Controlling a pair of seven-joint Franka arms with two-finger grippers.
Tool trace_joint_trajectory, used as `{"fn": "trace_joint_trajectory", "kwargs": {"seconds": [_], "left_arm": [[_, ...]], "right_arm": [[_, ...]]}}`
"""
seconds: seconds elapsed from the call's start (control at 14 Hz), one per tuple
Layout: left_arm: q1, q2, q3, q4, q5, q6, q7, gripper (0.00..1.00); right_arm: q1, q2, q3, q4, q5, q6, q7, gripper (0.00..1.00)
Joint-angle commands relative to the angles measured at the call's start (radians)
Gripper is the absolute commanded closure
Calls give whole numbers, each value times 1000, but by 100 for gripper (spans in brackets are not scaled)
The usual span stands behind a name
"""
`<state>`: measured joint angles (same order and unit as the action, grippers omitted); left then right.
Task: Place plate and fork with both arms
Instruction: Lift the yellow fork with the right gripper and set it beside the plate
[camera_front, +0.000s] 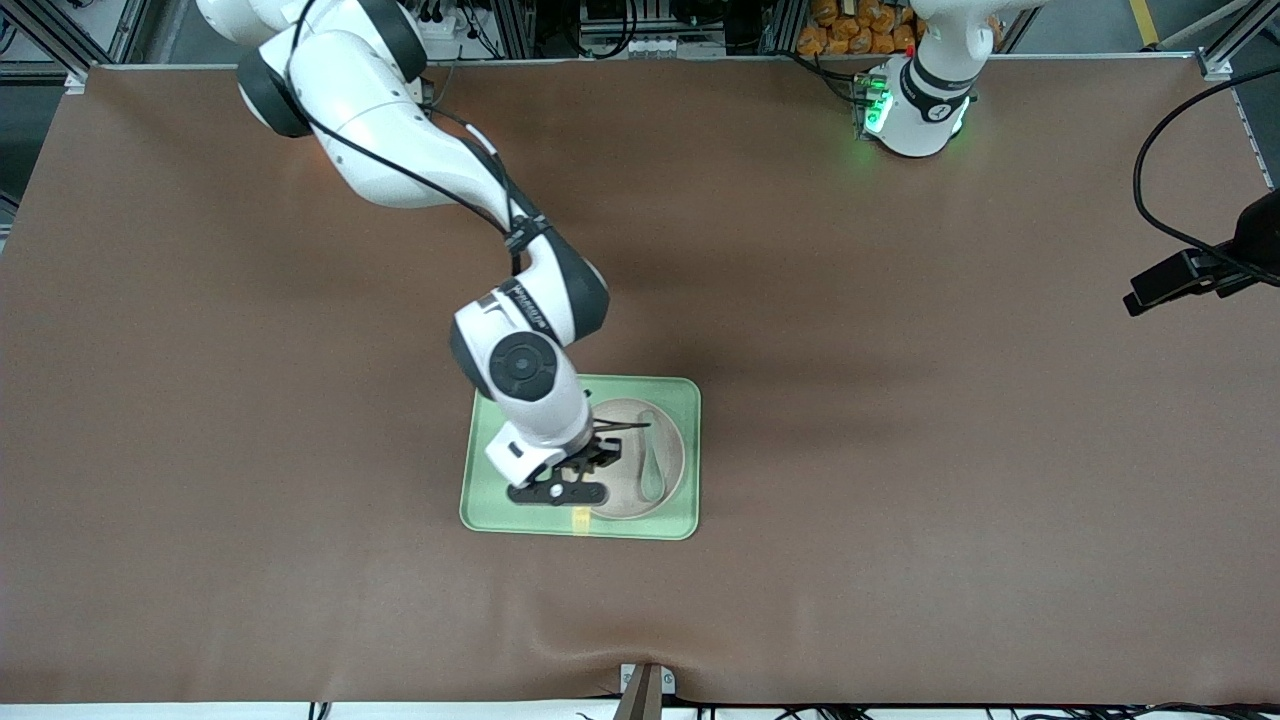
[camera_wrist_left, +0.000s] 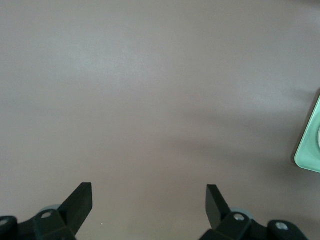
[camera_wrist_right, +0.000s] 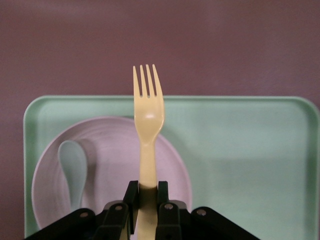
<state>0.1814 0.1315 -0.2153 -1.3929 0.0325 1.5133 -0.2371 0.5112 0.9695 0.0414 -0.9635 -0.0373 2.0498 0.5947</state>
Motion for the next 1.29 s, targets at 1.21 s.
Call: {"fn": "trace_joint_trajectory", "kwargs": {"seconds": [1.21], "left_arm": [[10, -21, -4, -21, -19, 2, 22, 0]], "right_arm": [[-132, -229, 52, -629, 10, 313, -53, 100]]}}
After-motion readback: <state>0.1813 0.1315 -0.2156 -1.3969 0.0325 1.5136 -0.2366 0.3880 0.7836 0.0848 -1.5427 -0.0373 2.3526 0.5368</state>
